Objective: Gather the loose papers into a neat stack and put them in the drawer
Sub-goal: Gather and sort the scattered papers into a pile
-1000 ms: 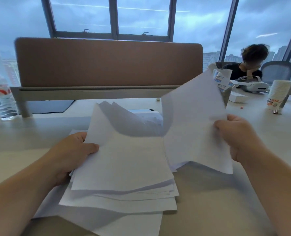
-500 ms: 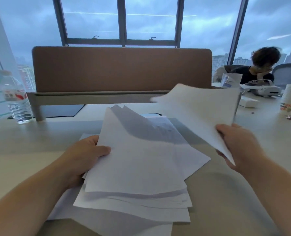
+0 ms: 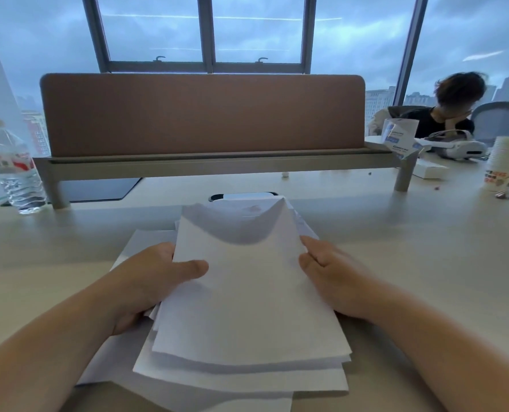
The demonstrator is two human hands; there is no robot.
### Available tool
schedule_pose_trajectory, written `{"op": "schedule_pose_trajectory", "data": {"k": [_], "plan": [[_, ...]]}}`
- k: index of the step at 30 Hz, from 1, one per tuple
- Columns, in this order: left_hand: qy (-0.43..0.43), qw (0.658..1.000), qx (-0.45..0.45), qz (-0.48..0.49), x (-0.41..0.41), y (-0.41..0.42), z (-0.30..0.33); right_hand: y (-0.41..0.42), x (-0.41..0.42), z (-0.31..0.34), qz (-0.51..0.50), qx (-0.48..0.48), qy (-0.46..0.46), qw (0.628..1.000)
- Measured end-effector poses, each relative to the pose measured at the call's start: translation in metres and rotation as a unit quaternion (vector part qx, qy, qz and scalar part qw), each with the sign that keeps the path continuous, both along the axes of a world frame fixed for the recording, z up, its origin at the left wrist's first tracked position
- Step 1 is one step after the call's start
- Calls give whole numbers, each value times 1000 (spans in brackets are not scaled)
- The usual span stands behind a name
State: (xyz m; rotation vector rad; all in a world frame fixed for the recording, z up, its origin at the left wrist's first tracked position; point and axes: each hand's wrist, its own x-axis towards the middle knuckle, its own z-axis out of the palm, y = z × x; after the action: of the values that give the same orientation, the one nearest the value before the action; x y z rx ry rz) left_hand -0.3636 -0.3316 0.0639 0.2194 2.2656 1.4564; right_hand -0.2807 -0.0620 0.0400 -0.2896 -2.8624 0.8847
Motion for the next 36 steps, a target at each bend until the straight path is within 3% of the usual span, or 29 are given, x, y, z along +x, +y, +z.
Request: {"op": "schedule_pose_trajectory", "data": {"k": [4,7,10,16,22,27,32,36], "plan": [[28,999,-17,11,-3,0,-4,1,-1,0,9,67,-55,996],[65,997,5,34,-7,1,-1,16,-2,6,-104,66,-18,992],[94,991,45,82,-16,-6,5,30,0,8,-174,109,-82,975],[81,971,134,178,-30,-17,2,36,-1,6,-174,103,-91,975],[72,979,128,144,-25,-14,-6,35,0,9,-151,58,-69,984],[65,982,122,126,-24,-10,-4,41,-2,8,-171,12,42,984],[46,986,110,113,-23,-8,-4,61,3,17,-250,-1,225,942],[44,987,115,107,-22,-6,-5,69,6,19,-264,30,258,929]]}}
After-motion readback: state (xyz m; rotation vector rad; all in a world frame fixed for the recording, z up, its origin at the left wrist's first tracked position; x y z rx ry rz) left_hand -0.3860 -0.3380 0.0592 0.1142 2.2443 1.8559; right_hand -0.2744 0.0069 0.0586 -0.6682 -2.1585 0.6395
